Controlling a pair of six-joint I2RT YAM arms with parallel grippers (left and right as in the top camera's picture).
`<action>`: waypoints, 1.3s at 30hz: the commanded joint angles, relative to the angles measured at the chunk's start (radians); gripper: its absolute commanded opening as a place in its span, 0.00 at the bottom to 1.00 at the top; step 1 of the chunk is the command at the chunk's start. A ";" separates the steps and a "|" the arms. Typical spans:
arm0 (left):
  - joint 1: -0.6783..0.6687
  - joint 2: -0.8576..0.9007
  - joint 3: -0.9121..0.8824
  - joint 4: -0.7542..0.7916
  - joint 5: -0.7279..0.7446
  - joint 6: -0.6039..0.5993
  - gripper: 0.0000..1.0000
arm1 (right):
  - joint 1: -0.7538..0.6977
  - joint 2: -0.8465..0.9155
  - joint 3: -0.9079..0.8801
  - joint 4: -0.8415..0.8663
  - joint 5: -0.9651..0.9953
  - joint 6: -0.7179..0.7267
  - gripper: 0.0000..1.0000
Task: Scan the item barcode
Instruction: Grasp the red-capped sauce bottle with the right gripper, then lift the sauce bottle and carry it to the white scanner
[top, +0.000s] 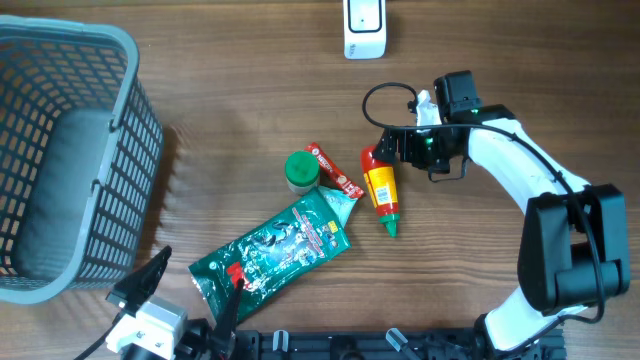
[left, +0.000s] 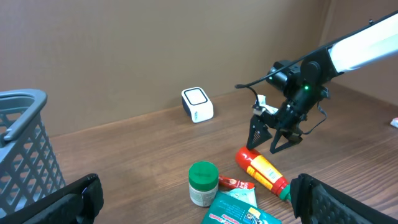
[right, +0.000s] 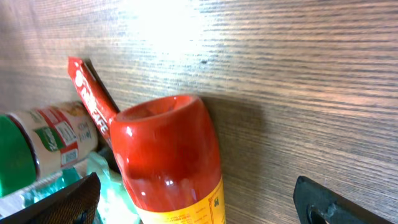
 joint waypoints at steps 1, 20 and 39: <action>-0.002 -0.007 -0.001 0.002 0.008 -0.010 1.00 | 0.027 0.026 0.013 -0.019 0.009 -0.086 0.98; -0.002 -0.007 -0.001 0.002 0.008 -0.010 0.99 | 0.071 0.189 0.013 0.026 -0.240 -0.321 0.53; -0.002 -0.007 -0.001 0.002 0.008 -0.009 1.00 | 0.067 -0.134 0.159 -0.333 -0.491 -0.326 0.40</action>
